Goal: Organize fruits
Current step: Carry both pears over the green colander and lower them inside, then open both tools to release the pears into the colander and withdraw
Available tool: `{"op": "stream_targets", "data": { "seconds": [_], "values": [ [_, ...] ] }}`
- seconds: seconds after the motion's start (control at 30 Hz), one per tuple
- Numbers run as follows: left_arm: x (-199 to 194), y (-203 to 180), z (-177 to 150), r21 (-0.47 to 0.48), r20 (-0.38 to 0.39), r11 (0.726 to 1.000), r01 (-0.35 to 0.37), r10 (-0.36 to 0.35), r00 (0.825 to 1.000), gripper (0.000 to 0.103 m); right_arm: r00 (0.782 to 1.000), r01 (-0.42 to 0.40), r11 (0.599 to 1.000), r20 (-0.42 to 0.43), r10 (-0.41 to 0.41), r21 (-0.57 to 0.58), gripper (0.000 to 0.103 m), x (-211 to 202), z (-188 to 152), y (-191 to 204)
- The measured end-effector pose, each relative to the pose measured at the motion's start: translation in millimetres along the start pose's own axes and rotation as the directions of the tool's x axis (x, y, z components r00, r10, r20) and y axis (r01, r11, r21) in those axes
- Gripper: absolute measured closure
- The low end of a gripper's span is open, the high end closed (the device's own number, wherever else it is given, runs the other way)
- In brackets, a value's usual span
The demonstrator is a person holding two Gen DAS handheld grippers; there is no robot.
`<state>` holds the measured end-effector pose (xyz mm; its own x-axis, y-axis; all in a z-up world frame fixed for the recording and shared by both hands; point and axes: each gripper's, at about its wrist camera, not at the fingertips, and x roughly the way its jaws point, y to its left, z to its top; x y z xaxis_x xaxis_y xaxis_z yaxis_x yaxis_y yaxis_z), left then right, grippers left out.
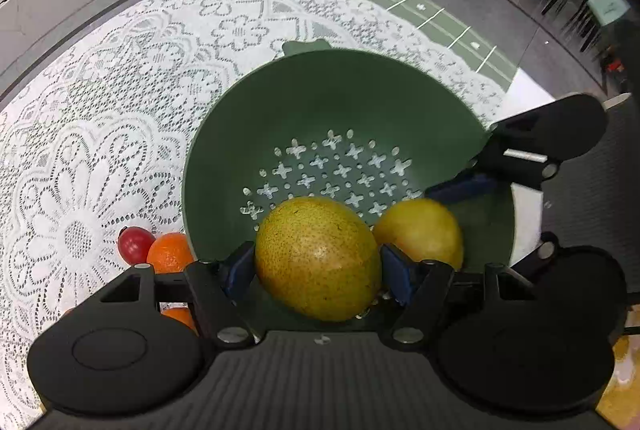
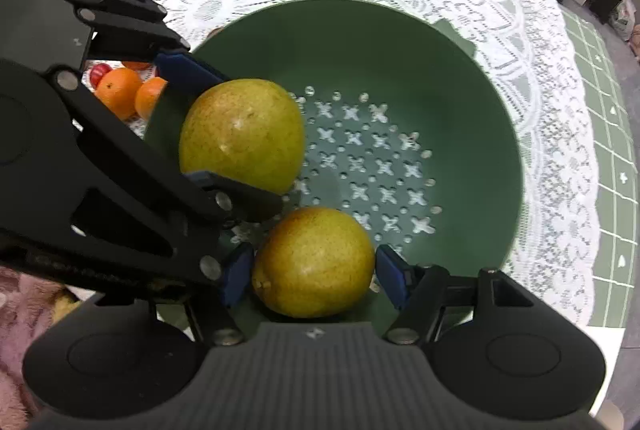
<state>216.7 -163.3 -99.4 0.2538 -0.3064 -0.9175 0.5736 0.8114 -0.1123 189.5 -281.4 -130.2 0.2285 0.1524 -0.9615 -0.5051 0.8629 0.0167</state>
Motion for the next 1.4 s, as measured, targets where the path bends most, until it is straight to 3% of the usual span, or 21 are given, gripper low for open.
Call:
{"op": "stream_targets", "data": {
  "seconds": [0.3,0.7,1.4],
  "values": [
    [8.7,-6.7,6.7,0.038,-0.016,0.997,-0.066,0.067,0.998,0.026,0.999,0.023,0.998,0.027,-0.021,-0.057,0.039,-3.0,0.9,0.3],
    [16.2,-20.8,6.9,0.104,-0.064,0.984,-0.143,0.151,0.987,0.026,0.999,0.03,0.999,0.03,-0.028,-0.043,0.039,-11.8,-8.0,-6.7],
    [15.5,-26.8,3.7,0.055,-0.099,0.987,-0.149,0.154,0.983,0.022,0.991,0.109,0.993,0.079,-0.105,-0.05,0.037,-24.2,-23.6,-5.5]
  ]
}}
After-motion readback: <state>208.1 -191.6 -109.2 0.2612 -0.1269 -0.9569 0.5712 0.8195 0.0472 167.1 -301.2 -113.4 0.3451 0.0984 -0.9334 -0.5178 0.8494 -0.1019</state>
